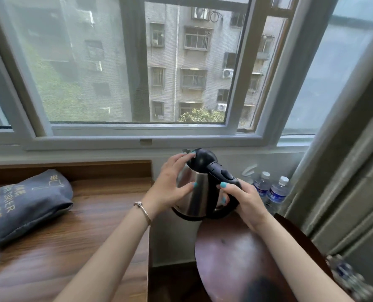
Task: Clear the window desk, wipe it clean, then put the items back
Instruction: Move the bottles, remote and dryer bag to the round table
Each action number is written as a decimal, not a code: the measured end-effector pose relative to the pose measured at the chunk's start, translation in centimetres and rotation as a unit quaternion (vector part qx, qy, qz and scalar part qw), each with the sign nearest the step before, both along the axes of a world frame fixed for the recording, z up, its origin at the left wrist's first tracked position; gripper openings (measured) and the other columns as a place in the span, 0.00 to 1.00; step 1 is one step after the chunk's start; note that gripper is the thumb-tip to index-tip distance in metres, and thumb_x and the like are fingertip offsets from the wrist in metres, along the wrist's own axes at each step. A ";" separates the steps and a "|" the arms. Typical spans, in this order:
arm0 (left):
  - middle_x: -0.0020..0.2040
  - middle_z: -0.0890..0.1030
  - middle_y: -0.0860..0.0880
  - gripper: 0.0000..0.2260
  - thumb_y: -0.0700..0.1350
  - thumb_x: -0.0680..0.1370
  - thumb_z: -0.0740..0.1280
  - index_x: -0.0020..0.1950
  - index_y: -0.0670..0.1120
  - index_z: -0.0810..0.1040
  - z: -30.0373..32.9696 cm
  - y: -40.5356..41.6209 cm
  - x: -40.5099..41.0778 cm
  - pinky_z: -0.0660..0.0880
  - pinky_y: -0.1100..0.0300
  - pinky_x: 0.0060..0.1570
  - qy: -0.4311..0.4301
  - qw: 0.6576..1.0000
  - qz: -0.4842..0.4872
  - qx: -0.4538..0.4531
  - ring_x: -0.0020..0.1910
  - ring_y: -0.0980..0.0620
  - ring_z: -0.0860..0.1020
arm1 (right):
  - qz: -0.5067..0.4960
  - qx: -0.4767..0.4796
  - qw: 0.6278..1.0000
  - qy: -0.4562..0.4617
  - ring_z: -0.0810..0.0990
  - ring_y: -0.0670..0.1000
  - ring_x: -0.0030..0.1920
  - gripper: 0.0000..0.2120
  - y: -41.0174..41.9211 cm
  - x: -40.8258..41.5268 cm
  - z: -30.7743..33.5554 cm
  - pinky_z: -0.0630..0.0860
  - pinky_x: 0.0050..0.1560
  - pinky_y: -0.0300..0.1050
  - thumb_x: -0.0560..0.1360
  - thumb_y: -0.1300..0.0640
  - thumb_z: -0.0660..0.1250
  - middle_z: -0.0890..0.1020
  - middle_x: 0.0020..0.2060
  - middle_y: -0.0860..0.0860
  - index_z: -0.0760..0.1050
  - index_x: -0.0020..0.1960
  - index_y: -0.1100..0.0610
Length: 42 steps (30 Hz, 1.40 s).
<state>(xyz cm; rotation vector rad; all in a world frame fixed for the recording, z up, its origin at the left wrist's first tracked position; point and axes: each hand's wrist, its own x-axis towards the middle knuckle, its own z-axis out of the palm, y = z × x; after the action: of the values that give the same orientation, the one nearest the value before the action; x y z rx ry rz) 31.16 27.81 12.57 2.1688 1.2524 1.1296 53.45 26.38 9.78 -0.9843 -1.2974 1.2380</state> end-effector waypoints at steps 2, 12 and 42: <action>0.72 0.65 0.47 0.32 0.40 0.74 0.72 0.75 0.50 0.63 -0.7 1.2 2.7 0.56 0.59 0.74 0.008 1.000 -0.017 -0.008 0.73 0.52 0.61 | -0.018 -0.011 1.000 0.013 0.76 0.55 0.37 0.19 0.5 2.3 -0.6 0.73 0.41 0.47 0.65 0.46 0.75 0.75 0.29 0.55 0.76 0.39 0.63; 0.68 0.68 0.45 0.32 0.34 0.71 0.71 0.73 0.44 0.65 -9.7 6.6 12.6 0.52 0.81 0.63 -0.024 0.993 0.008 -0.112 0.68 0.53 0.65 | -0.105 -0.084 0.991 0.000 0.73 0.52 0.31 0.16 4.7 8.8 -8.6 0.71 0.40 0.50 0.65 0.49 0.74 0.75 0.27 0.54 0.75 0.36 0.60; 0.67 0.69 0.45 0.29 0.34 0.71 0.71 0.70 0.42 0.68 -19.6 13.2 17.0 0.54 0.79 0.63 -0.008 0.977 0.039 -0.209 0.68 0.52 0.66 | -0.093 -0.157 0.983 -0.025 0.69 0.50 0.27 0.11 12.8 14.0 -18.9 0.67 0.33 0.40 0.64 0.57 0.67 0.72 0.22 0.55 0.72 0.35 0.65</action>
<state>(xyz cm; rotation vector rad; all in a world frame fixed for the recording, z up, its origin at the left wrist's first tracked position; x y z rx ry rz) 48.17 41.05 -7.06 1.8073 1.4294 0.8182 67.42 39.19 -9.16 -1.3379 -1.0379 1.3030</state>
